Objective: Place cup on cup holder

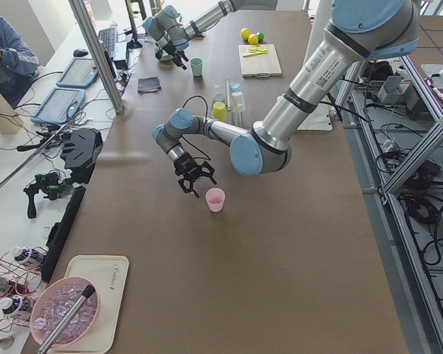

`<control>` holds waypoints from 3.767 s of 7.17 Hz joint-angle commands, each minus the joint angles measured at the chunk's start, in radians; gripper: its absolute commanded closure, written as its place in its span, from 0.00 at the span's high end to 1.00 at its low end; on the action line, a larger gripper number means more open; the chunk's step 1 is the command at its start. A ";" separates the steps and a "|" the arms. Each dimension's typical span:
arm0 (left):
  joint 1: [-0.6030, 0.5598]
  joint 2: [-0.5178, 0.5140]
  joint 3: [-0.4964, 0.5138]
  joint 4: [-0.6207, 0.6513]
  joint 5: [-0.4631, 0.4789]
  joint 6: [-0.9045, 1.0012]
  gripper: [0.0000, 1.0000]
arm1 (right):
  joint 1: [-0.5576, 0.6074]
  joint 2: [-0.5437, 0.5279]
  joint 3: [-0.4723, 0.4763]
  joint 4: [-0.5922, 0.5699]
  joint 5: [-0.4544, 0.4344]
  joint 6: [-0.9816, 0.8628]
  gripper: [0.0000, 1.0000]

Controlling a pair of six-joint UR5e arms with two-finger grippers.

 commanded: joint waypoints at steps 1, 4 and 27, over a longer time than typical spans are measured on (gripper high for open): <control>0.027 0.012 0.016 0.001 0.002 -0.001 0.95 | -0.025 0.000 0.000 -0.026 0.015 0.011 1.00; 0.043 0.026 0.017 0.046 0.003 -0.018 0.96 | -0.039 -0.002 -0.004 -0.031 0.002 -0.007 1.00; -0.119 0.464 -0.944 -1.208 -0.074 -0.462 0.66 | 0.093 -0.029 0.480 -0.116 -0.006 -0.122 0.00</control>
